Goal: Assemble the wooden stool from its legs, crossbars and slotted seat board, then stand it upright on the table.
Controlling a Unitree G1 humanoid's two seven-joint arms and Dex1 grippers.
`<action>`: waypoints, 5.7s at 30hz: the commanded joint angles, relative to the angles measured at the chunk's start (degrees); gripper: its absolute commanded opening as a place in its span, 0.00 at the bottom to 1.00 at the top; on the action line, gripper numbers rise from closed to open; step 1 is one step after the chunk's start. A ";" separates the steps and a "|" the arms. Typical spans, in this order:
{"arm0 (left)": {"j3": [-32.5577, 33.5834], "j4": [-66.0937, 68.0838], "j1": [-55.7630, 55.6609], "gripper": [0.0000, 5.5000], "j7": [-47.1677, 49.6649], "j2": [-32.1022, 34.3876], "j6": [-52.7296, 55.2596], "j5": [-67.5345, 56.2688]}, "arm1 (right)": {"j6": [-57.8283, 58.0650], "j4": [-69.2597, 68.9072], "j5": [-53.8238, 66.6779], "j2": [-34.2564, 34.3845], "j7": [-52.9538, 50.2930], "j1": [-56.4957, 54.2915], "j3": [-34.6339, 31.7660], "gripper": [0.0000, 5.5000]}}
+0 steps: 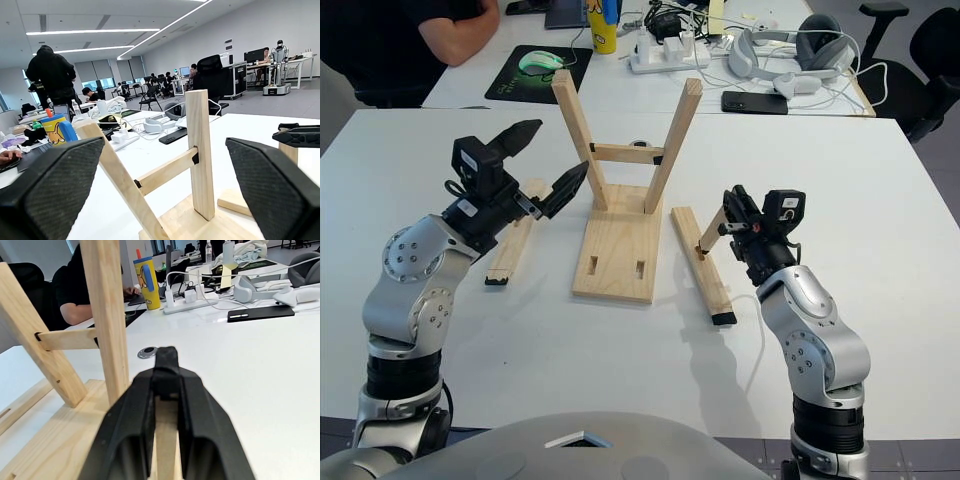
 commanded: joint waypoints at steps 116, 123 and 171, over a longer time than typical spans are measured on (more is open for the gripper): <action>-0.29 5.04 0.45 0.82 0.53 0.03 -6.82 3.75 | 4.58 -4.64 0.53 1.23 8.98 -18.57 -2.15 0.45; -0.82 6.78 -0.64 0.82 2.16 -1.64 -8.63 5.59 | 3.59 0.80 -1.01 0.23 12.79 -18.20 1.40 0.27; 1.01 7.29 0.60 0.82 4.44 -2.43 -9.30 6.98 | 2.58 -2.90 -0.04 0.14 11.34 -34.32 -2.18 0.01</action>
